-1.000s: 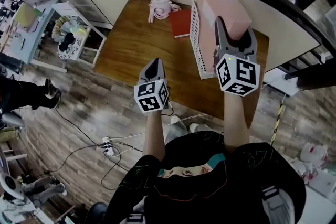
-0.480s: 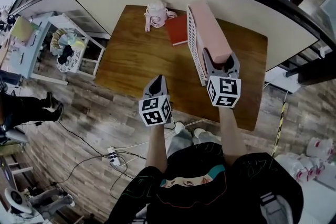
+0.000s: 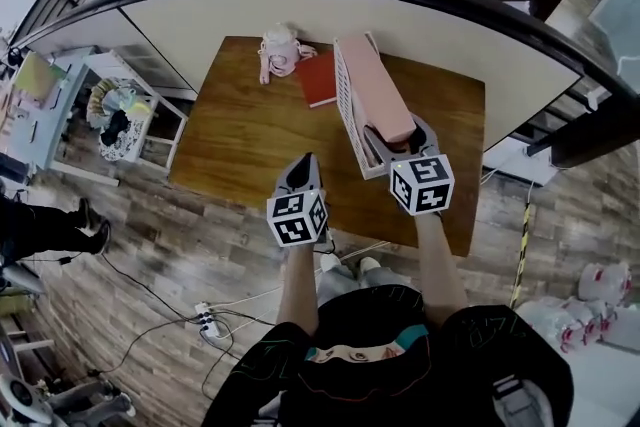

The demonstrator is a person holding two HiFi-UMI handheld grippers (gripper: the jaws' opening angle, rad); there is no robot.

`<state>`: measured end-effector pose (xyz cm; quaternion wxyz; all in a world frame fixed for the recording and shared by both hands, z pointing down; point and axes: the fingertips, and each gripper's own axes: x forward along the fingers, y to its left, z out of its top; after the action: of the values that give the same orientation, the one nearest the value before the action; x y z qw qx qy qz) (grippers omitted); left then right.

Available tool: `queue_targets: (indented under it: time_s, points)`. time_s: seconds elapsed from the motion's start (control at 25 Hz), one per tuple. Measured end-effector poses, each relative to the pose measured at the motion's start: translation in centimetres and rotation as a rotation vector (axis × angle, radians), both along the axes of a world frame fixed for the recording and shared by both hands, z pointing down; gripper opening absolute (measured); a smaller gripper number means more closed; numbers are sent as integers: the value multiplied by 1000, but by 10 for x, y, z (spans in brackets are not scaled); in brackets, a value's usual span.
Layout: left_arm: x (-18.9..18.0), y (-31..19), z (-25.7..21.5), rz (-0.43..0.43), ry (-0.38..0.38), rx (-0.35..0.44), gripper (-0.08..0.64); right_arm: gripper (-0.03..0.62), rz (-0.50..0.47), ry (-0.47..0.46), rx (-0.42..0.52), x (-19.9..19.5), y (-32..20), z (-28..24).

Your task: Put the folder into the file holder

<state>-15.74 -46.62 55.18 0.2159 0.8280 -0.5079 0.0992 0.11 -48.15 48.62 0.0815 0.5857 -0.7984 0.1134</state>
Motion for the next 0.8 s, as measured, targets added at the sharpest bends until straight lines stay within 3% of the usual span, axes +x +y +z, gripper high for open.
queue_targets:
  time_s: [0.2, 0.4, 0.48, 0.72, 0.8]
  points:
    - [22, 8, -25, -6, 11, 64, 0, 327, -109, -38, 99, 2, 16, -44]
    - [50, 15, -59, 0, 24, 150, 0, 319, -78, -92, 266, 40, 37, -94]
    - [61, 18, -69, 0, 27, 178, 0, 199, -36, -118, 307, 62, 44, -105]
    - [86, 29, -103, -3, 20, 262, 0, 14, 97, -174, 293, 124, 58, -109]
    - [91, 31, -110, -8, 19, 281, 0, 3, 120, -181, 254, 135, 58, -100]
